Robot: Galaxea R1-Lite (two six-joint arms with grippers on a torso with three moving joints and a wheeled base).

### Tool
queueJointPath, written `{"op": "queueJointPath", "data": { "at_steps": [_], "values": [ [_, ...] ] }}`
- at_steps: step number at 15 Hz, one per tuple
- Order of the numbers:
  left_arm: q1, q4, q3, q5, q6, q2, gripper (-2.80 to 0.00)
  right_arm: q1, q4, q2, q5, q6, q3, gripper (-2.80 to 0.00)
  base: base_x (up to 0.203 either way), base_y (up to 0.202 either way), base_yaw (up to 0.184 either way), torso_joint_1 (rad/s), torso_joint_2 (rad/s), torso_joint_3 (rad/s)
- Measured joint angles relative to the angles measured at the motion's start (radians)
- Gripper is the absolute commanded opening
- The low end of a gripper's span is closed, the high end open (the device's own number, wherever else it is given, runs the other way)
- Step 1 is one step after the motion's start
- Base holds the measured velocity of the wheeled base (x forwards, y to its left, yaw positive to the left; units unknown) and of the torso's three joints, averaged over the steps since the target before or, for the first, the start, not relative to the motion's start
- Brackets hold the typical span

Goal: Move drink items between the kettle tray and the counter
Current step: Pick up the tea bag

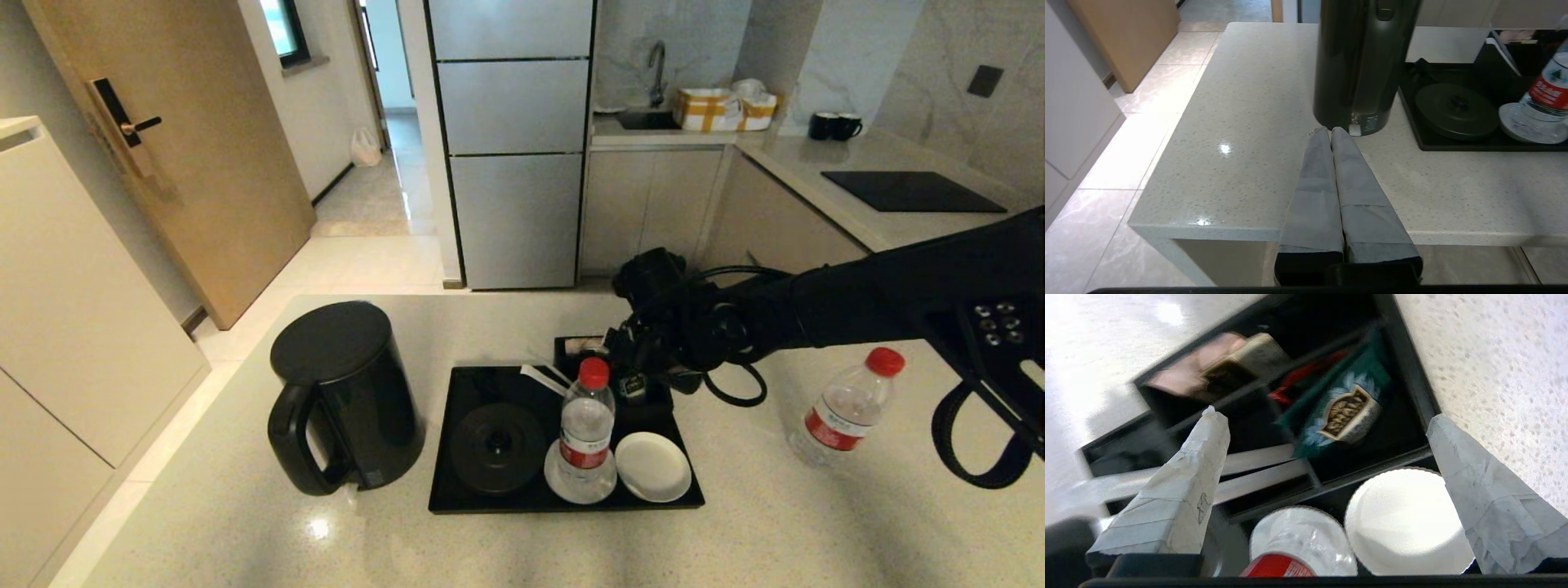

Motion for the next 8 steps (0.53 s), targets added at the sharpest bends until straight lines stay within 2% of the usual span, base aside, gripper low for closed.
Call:
{"op": "queueJointPath", "data": {
  "at_steps": [4, 8],
  "values": [
    [0.002, 0.0, 0.0, 0.0, 0.0, 0.0, -2.8, 0.013, 0.078, 0.04, -0.035, 0.052, -0.051, 0.0, 0.0, 0.0, 0.0, 0.0, 0.0, 0.0],
    [0.0, 0.0, 0.0, 0.0, 0.0, 0.0, -2.8, 0.006, 0.086, 0.063, -0.037, 0.046, -0.084, 0.0, 0.0, 0.0, 0.0, 0.0, 0.0, 0.0]
  ]
}}
